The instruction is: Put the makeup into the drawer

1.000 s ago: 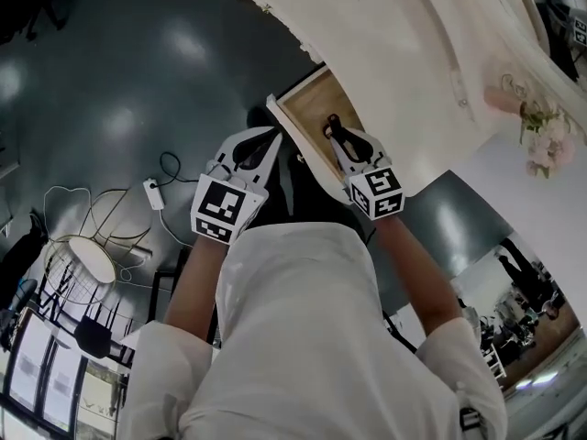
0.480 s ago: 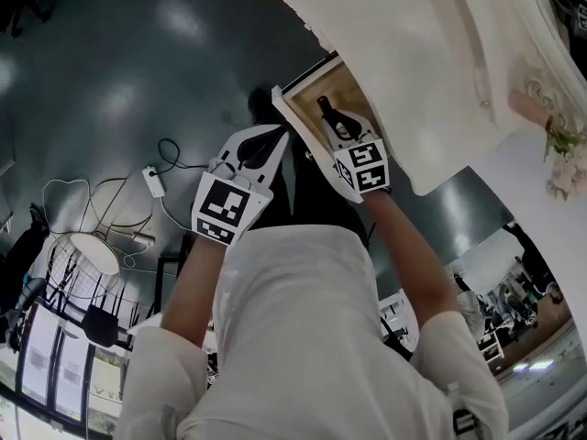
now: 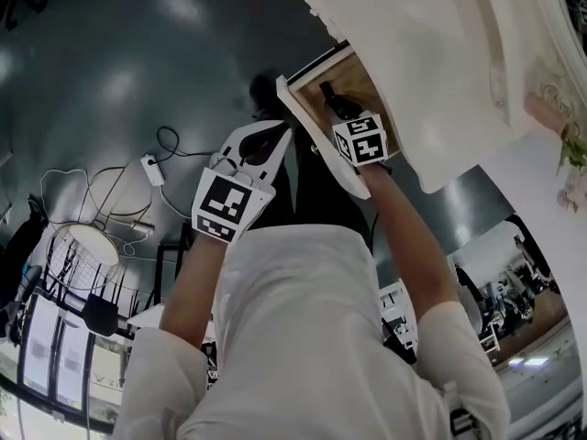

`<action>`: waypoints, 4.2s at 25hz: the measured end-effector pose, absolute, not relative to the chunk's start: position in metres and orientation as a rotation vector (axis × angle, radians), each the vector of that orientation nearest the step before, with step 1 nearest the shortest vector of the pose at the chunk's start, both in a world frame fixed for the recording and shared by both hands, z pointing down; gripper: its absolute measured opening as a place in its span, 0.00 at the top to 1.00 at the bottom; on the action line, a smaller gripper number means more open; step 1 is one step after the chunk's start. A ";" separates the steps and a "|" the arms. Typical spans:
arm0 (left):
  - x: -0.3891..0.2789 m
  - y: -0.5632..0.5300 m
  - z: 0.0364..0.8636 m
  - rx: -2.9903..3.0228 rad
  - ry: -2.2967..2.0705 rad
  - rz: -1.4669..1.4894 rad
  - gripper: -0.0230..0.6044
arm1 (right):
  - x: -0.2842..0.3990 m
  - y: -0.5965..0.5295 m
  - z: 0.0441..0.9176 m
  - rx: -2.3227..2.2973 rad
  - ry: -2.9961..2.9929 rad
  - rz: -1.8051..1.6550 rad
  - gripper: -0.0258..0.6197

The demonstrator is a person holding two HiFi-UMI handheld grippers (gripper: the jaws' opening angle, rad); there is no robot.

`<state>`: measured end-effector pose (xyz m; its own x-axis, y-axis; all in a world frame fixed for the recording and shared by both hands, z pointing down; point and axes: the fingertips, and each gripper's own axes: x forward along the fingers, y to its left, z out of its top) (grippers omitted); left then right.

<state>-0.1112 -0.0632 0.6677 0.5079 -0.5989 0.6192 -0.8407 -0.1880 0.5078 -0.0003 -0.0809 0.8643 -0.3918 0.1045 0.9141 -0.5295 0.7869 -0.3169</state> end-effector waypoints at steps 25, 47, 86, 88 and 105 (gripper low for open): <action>-0.149 -0.051 0.662 1.895 -1.169 0.370 0.94 | -0.011 -0.092 0.839 0.433 -1.865 0.695 0.76; -0.116 -0.064 0.581 2.168 -1.080 0.379 0.94 | 0.038 -0.114 0.604 0.963 -2.255 0.431 0.92; -0.043 -0.011 0.443 2.475 -1.307 0.320 0.94 | 0.238 -0.031 0.457 1.482 -2.341 0.345 0.91; -0.051 -0.013 0.443 2.481 -1.297 0.319 0.94 | 0.233 -0.028 0.454 1.509 -2.339 0.363 0.91; -0.080 -0.043 0.404 2.598 -1.235 0.301 0.94 | 0.221 -0.027 0.403 1.735 -2.285 0.243 0.91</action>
<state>-0.0796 -0.0435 0.4042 0.6196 -0.7295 0.2897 -0.7810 -0.6100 0.1343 0.2210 -0.0271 0.4028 -0.2519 -0.9182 0.3059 -0.9619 0.2722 0.0249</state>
